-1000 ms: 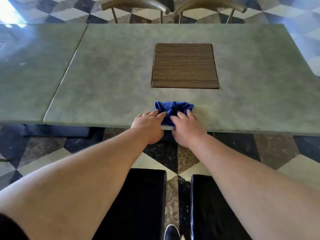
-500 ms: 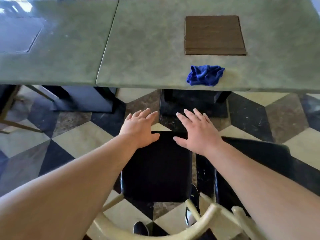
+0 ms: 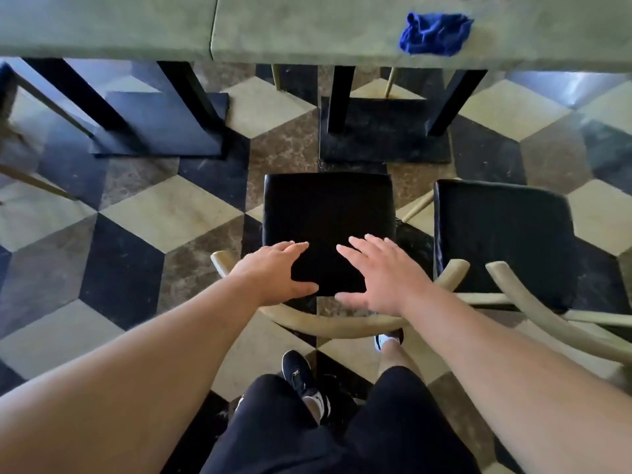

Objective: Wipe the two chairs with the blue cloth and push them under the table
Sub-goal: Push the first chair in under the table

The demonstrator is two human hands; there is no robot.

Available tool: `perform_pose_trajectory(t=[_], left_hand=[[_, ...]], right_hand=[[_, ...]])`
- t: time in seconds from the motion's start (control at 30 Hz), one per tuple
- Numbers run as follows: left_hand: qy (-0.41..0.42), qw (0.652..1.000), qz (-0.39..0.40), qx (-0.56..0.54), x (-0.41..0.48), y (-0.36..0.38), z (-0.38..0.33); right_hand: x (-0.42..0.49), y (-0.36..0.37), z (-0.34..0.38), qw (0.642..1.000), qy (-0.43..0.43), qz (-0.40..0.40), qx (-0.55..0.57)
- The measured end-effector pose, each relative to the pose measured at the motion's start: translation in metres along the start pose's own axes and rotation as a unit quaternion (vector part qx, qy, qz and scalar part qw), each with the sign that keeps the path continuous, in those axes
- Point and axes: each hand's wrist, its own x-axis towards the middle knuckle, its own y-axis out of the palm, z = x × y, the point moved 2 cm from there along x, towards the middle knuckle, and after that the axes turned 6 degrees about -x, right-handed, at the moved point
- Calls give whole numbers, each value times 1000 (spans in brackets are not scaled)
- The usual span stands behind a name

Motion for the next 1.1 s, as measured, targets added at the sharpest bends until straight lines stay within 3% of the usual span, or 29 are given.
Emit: perform_pose_trajectory(t=[0.17,0.3,0.43,0.63,0.8,1.1], left_hand=[[-21,992,121,11,-23,35,-1],[36,983,120,133,-19,47,-5],[50,977,135,156,-7,61,-5],[80,977,109,167,0,59,-2],[92,977,95,169,14,22,-8],[75,980,60,173,62,-42,-28]], right_hand=[[-35,30,15,997,-1,77,25],[-42,44,15,991,8,131,-20],[-36,52,14,987,10,159,-24],[-32,43,7,991,-2,126,-38],[-17,15,-7,996,-4,79,-35],[40,-37,-61,995,-33,62,-65]])
